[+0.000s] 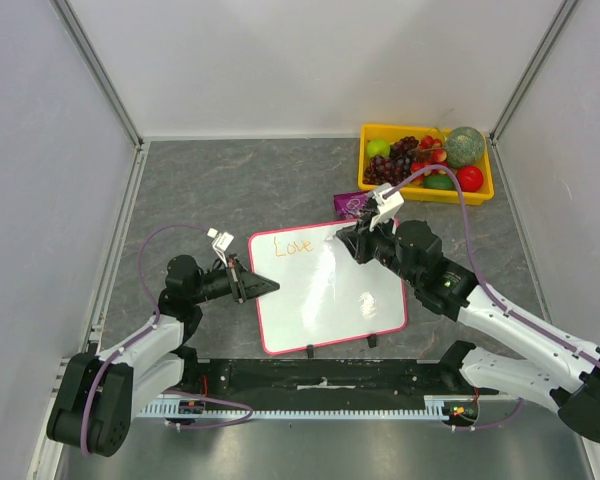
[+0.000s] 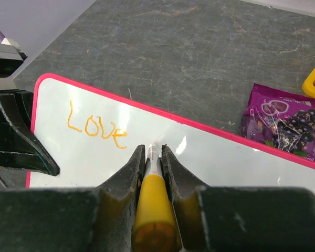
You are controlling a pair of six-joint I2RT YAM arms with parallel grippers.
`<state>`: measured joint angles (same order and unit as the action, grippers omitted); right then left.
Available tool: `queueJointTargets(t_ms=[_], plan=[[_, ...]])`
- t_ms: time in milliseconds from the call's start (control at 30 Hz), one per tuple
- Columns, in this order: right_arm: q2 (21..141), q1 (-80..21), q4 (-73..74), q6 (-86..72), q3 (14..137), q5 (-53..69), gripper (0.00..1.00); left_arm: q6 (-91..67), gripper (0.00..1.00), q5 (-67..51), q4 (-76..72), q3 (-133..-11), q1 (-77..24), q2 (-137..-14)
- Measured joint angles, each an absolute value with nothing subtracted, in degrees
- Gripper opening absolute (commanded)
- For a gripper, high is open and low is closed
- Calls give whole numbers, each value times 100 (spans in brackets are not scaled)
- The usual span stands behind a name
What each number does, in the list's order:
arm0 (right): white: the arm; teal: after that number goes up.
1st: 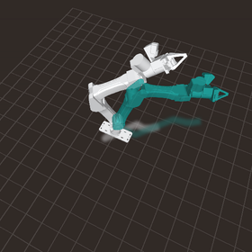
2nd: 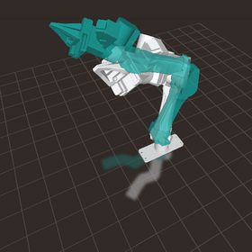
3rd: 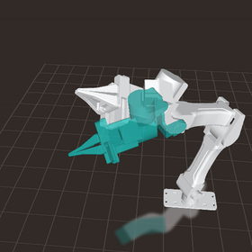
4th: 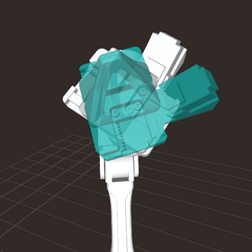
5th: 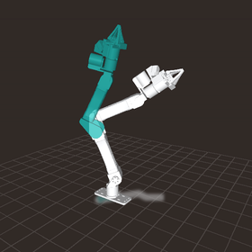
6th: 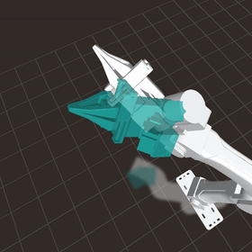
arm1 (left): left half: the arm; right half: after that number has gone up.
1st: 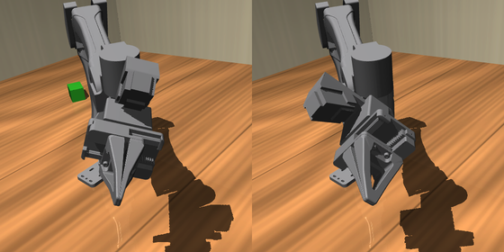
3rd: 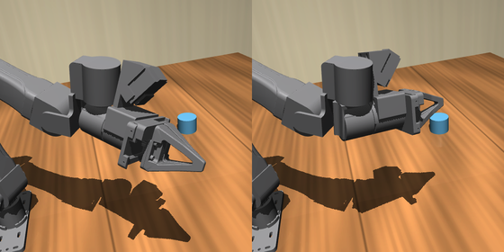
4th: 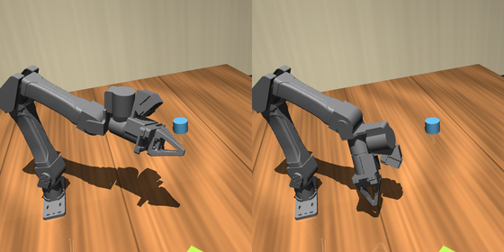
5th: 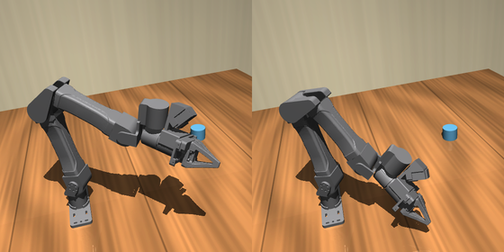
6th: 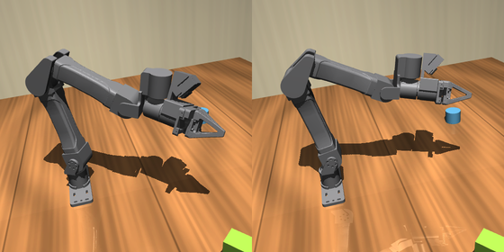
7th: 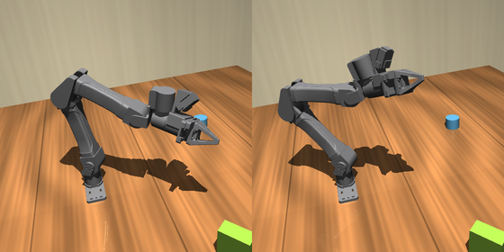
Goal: Write a sentence on the whiteboard
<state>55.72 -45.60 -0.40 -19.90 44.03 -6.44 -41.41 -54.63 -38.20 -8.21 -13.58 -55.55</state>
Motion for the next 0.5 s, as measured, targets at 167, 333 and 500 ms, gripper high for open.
queueJointTargets(t_ms=[167, 333, 500], plan=[[5533, -4565, -73, -2010, 4331, -659, 0, -4158, 2, -5463, -3839, -821, -1358, -5577], [5478, -4565, -143, -2038, 4300, -716, 0, -4158, 2, -5463, -3852, -819, -1358, -5579], [5481, -4565, -250, -2053, 4263, -775, 0, -4158, 2, -5476, -3887, -816, -1358, -5596]])
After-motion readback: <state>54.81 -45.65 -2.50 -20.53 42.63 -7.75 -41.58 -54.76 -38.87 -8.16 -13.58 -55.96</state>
